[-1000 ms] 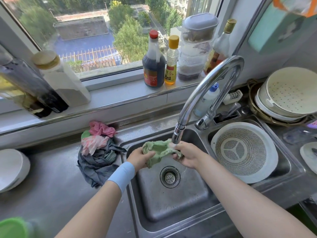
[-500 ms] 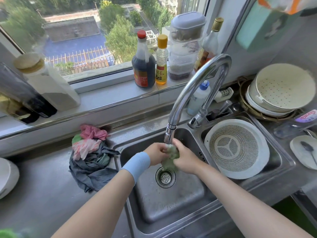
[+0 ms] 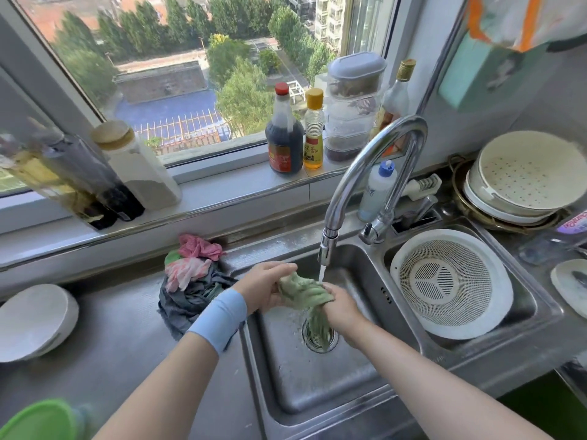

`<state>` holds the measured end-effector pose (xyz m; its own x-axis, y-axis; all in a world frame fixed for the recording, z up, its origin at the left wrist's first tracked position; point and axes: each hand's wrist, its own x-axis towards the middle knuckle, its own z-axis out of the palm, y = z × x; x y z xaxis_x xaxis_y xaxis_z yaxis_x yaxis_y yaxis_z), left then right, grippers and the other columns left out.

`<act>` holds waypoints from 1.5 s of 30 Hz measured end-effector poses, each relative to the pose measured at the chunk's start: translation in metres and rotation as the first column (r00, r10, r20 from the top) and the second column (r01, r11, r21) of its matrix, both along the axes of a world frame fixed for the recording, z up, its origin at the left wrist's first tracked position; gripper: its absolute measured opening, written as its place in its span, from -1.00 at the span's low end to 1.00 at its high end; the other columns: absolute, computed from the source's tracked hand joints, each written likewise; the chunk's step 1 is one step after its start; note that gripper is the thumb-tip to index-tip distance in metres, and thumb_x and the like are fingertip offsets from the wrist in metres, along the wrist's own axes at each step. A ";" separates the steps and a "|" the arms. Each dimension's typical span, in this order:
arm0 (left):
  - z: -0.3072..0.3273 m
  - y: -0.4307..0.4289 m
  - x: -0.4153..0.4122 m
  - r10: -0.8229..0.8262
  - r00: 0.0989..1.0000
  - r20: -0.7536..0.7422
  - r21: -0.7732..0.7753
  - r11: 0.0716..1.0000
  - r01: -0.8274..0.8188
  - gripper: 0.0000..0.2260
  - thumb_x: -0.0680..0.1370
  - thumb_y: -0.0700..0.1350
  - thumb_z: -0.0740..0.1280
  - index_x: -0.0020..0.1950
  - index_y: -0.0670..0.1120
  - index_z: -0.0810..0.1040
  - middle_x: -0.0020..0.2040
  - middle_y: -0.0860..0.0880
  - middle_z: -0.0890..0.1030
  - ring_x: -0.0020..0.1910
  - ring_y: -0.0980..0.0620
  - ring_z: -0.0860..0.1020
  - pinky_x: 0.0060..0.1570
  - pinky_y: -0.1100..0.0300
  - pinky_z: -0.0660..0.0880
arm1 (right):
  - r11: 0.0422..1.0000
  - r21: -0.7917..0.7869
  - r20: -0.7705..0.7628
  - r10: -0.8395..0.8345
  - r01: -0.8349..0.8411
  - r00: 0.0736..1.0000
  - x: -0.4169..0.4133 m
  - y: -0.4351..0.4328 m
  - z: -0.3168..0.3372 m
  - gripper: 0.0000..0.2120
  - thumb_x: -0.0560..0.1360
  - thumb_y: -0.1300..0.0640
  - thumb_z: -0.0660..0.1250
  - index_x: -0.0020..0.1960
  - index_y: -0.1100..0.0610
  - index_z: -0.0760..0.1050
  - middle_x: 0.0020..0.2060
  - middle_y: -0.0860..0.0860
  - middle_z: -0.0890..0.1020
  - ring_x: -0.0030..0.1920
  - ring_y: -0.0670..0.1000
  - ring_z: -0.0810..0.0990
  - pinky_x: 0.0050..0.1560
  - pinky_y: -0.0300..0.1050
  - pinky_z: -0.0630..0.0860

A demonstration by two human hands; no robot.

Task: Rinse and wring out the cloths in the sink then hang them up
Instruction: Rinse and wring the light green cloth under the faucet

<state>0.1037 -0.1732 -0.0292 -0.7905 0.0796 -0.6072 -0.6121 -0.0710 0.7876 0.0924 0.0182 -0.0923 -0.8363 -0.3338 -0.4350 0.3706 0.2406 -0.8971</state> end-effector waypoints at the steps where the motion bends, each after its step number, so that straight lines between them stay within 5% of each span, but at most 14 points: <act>1: -0.005 -0.007 0.004 -0.037 0.999 -0.026 -0.220 0.975 0.031 -0.70 0.48 0.05 0.42 -0.07 -0.20 0.65 -0.07 -0.23 0.69 -0.09 -0.17 0.69 -0.09 -0.05 0.65 | 1.000 -0.020 0.019 -0.011 0.011 1.000 0.001 -0.001 0.008 -0.60 0.51 0.48 0.15 0.11 0.15 0.63 -0.11 0.05 0.70 -0.19 -0.05 0.60 -0.19 -0.22 0.52; 5: -0.022 -0.016 0.023 -0.211 0.977 0.018 -0.705 0.690 0.162 -0.77 0.51 0.03 0.36 -0.16 -0.11 0.68 -0.17 -0.13 0.71 -0.08 -0.14 0.68 -0.04 0.01 0.63 | 1.000 0.019 -0.010 -0.022 0.022 1.000 0.002 -0.005 0.040 -0.53 0.39 0.54 0.14 -0.08 0.11 0.67 -0.07 0.13 0.70 -0.23 0.15 0.66 -0.25 -0.08 0.63; 7: -0.024 -0.011 0.032 -0.314 0.943 0.111 -0.808 0.524 0.270 -0.78 0.50 -0.05 0.33 0.10 0.02 0.67 0.01 0.00 0.71 0.03 -0.03 0.66 0.04 0.14 0.58 | 0.998 0.066 -0.082 -0.003 0.008 0.997 0.001 -0.007 0.057 -0.55 0.36 0.50 0.14 -0.23 0.06 0.68 -0.06 0.06 0.69 -0.19 0.13 0.68 -0.26 -0.02 0.67; 9: -0.025 0.000 0.037 -0.380 0.923 0.064 -0.744 0.598 0.298 -0.37 0.44 -0.08 0.42 0.50 0.06 0.35 0.31 0.04 0.56 0.20 0.04 0.57 0.16 0.18 0.52 | 0.998 0.051 -0.110 0.043 -0.038 0.993 0.001 -0.011 0.075 -0.59 0.33 0.48 0.15 -0.26 0.06 0.64 -0.11 0.07 0.69 -0.22 0.09 0.66 -0.23 0.09 0.66; 11: -0.021 0.012 0.040 -0.404 0.904 -0.140 -0.552 0.790 0.268 -0.08 0.31 -0.08 0.54 0.57 0.13 0.15 0.37 0.08 0.46 0.26 0.09 0.51 0.20 0.19 0.51 | 0.995 0.042 -0.138 0.097 -0.092 0.986 0.001 -0.016 0.094 -0.61 0.30 0.50 0.15 -0.20 0.07 0.58 -0.17 0.11 0.65 -0.23 0.09 0.61 -0.23 0.07 0.62; 15: -0.011 0.029 0.041 -0.165 0.889 -0.427 -0.109 0.985 0.130 -0.34 0.29 -0.18 0.61 0.32 0.10 0.47 0.11 -0.01 0.67 0.10 0.01 0.64 0.06 0.13 0.58 | 0.991 -0.110 -0.149 0.061 -0.078 0.987 -0.002 -0.024 0.132 -0.55 0.30 0.56 0.01 -0.15 0.11 0.48 -0.22 0.15 0.53 -0.27 0.07 0.54 -0.34 -0.13 0.53; 20: 0.003 0.031 0.041 -0.041 0.921 -0.387 -0.124 0.992 -0.008 -0.96 0.47 -0.07 0.42 -0.10 0.04 0.64 -0.25 0.12 0.66 -0.23 0.10 0.57 -0.22 0.27 0.55 | 0.985 -0.171 -0.159 -0.029 0.002 0.987 -0.014 -0.016 0.153 -0.53 0.30 0.63 0.03 -0.18 0.15 0.49 -0.20 0.15 0.62 -0.15 0.13 0.60 -0.24 -0.14 0.57; 24: 0.021 0.025 0.039 0.143 0.983 -0.117 0.089 0.987 -0.133 -0.91 0.58 -0.14 0.32 0.00 -0.06 0.63 -0.15 -0.12 0.57 -0.29 0.00 0.48 -0.40 0.23 0.44 | 0.997 0.079 -0.394 0.032 -0.001 0.919 -0.009 0.002 0.139 -0.65 0.32 0.52 0.37 -0.23 0.06 0.63 -0.17 0.01 0.71 -0.10 0.03 0.67 0.02 -0.12 0.62; 27: 0.038 0.024 0.037 0.212 0.975 0.072 0.413 0.883 -0.223 -0.73 0.60 -0.22 0.11 0.20 -0.26 0.51 0.05 -0.29 0.52 -0.13 -0.17 0.54 -0.14 0.02 0.54 | 0.970 0.243 -0.581 0.163 -0.022 0.798 0.005 0.011 0.119 -0.77 0.31 0.28 0.58 -0.17 -0.02 0.69 -0.09 -0.13 0.68 -0.07 -0.14 0.67 0.06 -0.18 0.61; 30: 0.052 0.023 0.035 0.240 0.966 0.100 0.621 0.743 -0.249 -0.65 0.49 -0.16 0.14 0.15 -0.30 0.54 0.05 -0.32 0.58 -0.04 -0.26 0.58 -0.01 -0.08 0.56 | 0.927 0.357 -0.692 0.345 -0.114 0.634 0.020 0.010 0.106 -0.69 0.31 0.14 0.59 0.03 -0.04 0.68 0.05 -0.18 0.56 0.07 -0.26 0.56 0.13 -0.39 0.48; 32: 0.056 0.022 0.036 0.230 0.969 0.094 0.655 0.719 -0.234 -0.63 0.49 -0.11 0.16 0.16 -0.29 0.55 0.03 -0.30 0.61 -0.04 -0.25 0.59 0.00 -0.07 0.55 | 0.927 0.365 -0.755 0.352 -0.092 0.554 0.022 0.006 0.105 -0.64 0.32 0.17 0.58 0.09 0.00 0.64 0.08 -0.13 0.49 0.08 -0.24 0.52 0.15 -0.45 0.42; 38: 0.054 0.041 0.040 0.214 0.976 0.035 0.692 0.700 -0.178 -0.65 0.58 0.09 0.27 0.03 -0.17 0.65 -0.05 -0.18 0.65 -0.08 -0.13 0.63 0.09 -0.06 0.48 | 0.958 0.271 -0.893 0.214 0.093 0.395 0.025 -0.011 0.116 -0.83 0.32 0.33 0.49 -0.16 0.11 0.62 -0.15 -0.05 0.57 -0.16 -0.04 0.57 -0.12 -0.12 0.56; 41: 0.055 0.046 0.041 0.240 0.969 0.055 0.640 0.737 -0.218 -0.75 0.54 -0.01 0.34 -0.05 -0.20 0.66 -0.12 -0.18 0.65 -0.15 -0.09 0.66 -0.10 0.01 0.63 | 0.930 0.366 -0.879 0.344 0.007 0.330 0.028 -0.007 0.119 -0.83 0.33 0.26 0.46 -0.11 0.07 0.62 -0.11 -0.08 0.66 -0.09 -0.06 0.62 0.18 -0.03 0.51; 45: 0.055 0.023 0.040 0.245 0.965 0.095 0.393 0.881 -0.263 -0.79 0.50 -0.25 0.38 0.11 -0.15 0.47 -0.30 -0.11 0.59 -0.39 0.01 0.57 -0.51 0.28 0.49 | 0.900 0.404 -0.733 0.426 -0.164 0.531 0.015 0.020 0.131 -0.68 0.42 0.31 0.24 0.03 -0.06 0.35 -0.07 -0.08 0.67 -0.08 -0.11 0.64 0.03 -0.07 0.58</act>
<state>0.1433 -0.1507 0.0261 -0.7912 0.1214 -0.5993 -0.5619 -0.5310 0.6342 0.1069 0.0381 0.0391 -0.7510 -0.6153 0.2396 -0.5883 0.4587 -0.6660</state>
